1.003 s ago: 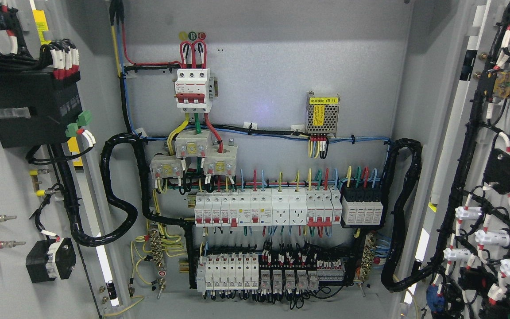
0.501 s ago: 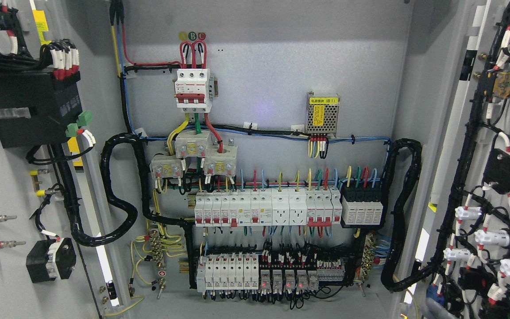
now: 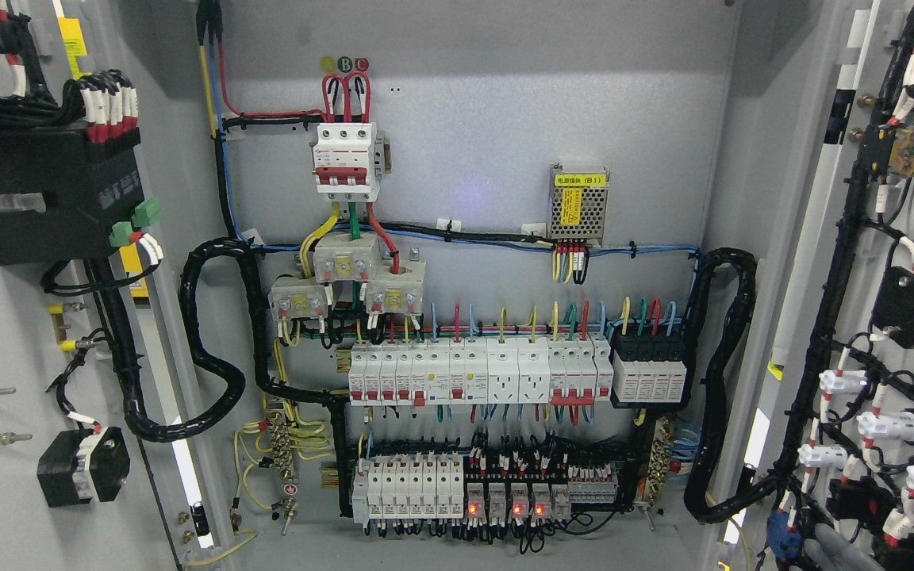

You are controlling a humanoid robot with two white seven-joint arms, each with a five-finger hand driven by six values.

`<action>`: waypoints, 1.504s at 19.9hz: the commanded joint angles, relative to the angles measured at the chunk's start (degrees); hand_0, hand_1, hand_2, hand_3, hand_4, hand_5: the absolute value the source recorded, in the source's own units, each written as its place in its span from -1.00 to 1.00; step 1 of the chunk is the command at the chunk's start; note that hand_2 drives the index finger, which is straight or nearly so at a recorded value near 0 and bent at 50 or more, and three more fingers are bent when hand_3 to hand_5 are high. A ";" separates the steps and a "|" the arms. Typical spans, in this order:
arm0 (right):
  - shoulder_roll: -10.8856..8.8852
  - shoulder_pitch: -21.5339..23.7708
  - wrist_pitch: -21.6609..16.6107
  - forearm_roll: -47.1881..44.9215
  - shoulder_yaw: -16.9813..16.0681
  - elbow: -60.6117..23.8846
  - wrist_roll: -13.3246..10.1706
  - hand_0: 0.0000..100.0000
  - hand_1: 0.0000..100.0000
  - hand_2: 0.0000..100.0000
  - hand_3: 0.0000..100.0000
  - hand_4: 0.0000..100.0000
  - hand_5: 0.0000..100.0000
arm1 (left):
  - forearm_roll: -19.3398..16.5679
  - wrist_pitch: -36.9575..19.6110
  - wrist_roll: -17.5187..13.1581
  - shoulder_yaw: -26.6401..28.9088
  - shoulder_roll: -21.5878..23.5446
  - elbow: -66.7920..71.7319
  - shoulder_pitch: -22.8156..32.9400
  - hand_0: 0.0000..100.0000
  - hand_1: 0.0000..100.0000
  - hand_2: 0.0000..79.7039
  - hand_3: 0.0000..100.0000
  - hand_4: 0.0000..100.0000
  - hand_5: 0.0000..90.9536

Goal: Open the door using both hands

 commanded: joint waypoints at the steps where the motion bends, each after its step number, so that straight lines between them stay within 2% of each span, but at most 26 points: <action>1: -0.14 1.27 -0.35 -1.92 -4.96 -0.01 0.05 -1.00 0.00 -0.92 -1.00 -1.00 -1.00 | 4.45 2.77 -0.58 8.00 -0.03 -0.13 0.10 -0.76 0.11 -1.00 -1.00 -1.00 -1.00; 5: 0.04 2.68 -0.44 -1.92 -6.63 -0.10 0.14 -1.00 0.00 -0.92 -1.00 -1.00 -1.00 | 12.88 9.72 -5.31 12.49 0.59 1.36 -0.42 -0.76 0.11 -1.00 -1.00 -1.00 -1.00; 10: 0.04 3.74 -0.52 -2.01 -7.60 0.07 0.14 -1.00 0.00 -0.92 -1.00 -1.00 -1.00 | 14.57 10.61 -7.43 17.14 2.96 3.65 -1.39 -0.76 0.11 -1.00 -1.00 -1.00 -1.00; 14: 0.04 3.74 -0.44 -2.10 -8.04 0.08 0.49 -1.00 0.00 -0.92 -1.00 -1.00 -1.00 | 17.47 10.61 -13.31 21.10 4.10 6.46 -2.97 -0.76 0.11 -1.00 -1.00 -1.00 -1.00; 25: 0.39 3.65 -0.44 -2.97 -10.24 0.43 0.40 -1.00 0.00 -0.92 -1.00 -1.00 -1.00 | 18.53 10.52 -13.59 24.97 9.11 12.43 -4.73 -0.76 0.11 -1.00 -1.00 -1.00 -1.00; 30: 0.30 3.74 -0.08 -8.16 -11.12 0.51 0.49 -1.00 0.00 -0.92 -1.00 -1.00 -1.00 | 22.39 10.61 -13.50 26.65 12.36 15.51 -4.73 -0.76 0.11 -1.00 -1.00 -1.00 -1.00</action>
